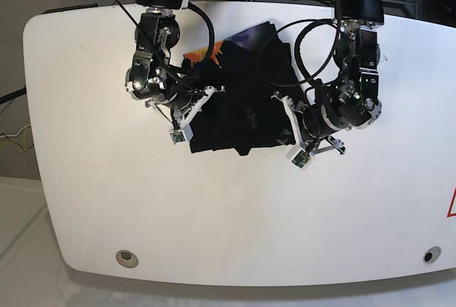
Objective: Fold the T-shirt properly
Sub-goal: 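Lift the shirt's collar edge with both grippers and drag it upward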
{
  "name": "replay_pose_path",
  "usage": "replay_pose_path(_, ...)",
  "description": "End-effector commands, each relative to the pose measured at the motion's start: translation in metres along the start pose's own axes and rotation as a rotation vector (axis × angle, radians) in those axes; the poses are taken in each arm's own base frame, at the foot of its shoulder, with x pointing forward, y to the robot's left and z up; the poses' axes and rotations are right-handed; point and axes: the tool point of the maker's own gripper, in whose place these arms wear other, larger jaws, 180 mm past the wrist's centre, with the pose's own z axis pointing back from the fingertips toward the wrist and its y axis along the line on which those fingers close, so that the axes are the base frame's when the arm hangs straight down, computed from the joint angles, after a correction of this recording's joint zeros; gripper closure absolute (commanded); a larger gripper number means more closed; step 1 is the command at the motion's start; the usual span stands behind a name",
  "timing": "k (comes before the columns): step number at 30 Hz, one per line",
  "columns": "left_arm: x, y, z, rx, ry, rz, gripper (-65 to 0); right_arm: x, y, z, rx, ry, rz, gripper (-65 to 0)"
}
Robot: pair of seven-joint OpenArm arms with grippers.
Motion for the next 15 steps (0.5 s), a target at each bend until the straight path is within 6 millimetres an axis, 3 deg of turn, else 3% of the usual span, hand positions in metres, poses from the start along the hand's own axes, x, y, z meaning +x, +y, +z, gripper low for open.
replay_pose_path(1,0.009,-0.006,0.007,-0.004,-0.040,-0.015,0.0,-0.007,-0.014,0.008,-0.060,0.055,0.001,0.0)
replay_pose_path(15,-0.035,-0.048,0.004,-0.091,0.040,0.019,0.0,0.043,-0.010,0.049,-0.089,-0.094,0.073,0.0)
